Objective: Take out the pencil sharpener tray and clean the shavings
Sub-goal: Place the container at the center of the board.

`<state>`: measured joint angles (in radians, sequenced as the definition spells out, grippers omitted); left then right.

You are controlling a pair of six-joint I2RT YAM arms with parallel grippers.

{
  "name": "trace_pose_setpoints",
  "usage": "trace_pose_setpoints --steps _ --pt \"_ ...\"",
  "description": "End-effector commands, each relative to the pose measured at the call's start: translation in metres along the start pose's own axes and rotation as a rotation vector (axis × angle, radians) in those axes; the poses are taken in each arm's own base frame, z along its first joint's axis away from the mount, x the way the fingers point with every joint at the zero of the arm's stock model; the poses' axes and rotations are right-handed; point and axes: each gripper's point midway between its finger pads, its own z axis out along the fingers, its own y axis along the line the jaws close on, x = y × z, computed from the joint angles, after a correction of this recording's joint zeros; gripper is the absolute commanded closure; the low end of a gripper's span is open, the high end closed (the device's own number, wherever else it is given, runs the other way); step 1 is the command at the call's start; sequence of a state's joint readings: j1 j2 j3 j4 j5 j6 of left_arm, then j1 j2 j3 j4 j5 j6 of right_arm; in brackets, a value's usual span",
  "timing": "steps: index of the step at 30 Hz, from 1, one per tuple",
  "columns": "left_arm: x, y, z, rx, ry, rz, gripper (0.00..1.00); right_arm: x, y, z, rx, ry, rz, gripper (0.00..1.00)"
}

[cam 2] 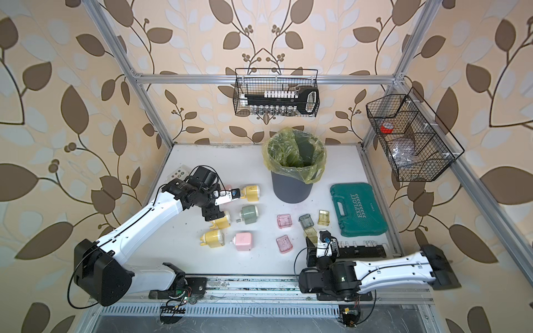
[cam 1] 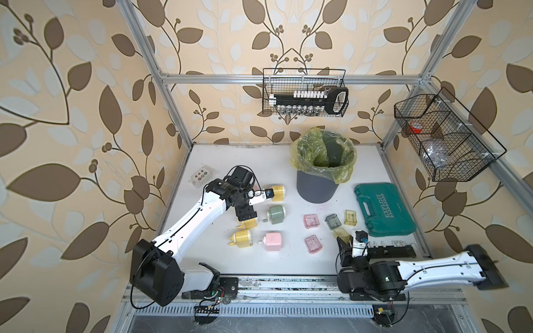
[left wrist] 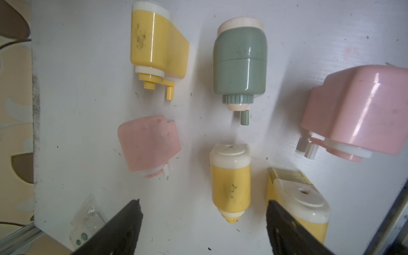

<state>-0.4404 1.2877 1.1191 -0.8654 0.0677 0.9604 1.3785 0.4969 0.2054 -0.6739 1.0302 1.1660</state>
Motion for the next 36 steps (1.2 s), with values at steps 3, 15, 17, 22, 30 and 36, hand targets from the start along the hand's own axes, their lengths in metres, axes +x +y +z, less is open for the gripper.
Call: trace_pose_setpoints --steps 3,15,17,22,30,36 --pt "-0.008 -0.006 -0.024 -0.039 -0.054 0.0 0.11 -0.024 0.058 0.012 -0.241 0.134 -0.169 1.0" --pt "-0.016 -0.021 -0.042 -0.048 -0.137 -0.01 0.11 -0.043 0.078 -0.003 -0.215 -0.04 -0.187 1.0" --pt "-0.016 -0.024 -0.043 -0.045 -0.149 -0.005 0.11 -0.041 0.072 -0.007 -0.19 -0.066 -0.177 1.0" --pt "-0.014 -0.034 -0.043 -0.036 -0.162 0.022 0.1 -0.035 0.063 -0.014 -0.114 -0.15 -0.162 1.0" --pt "-0.017 -0.045 -0.046 -0.036 -0.193 0.058 0.06 -0.023 0.047 -0.01 0.032 -0.174 -0.084 1.0" --pt "-0.018 -0.05 -0.044 -0.009 -0.194 0.056 0.05 -0.005 0.034 -0.004 0.016 -0.125 -0.055 1.0"
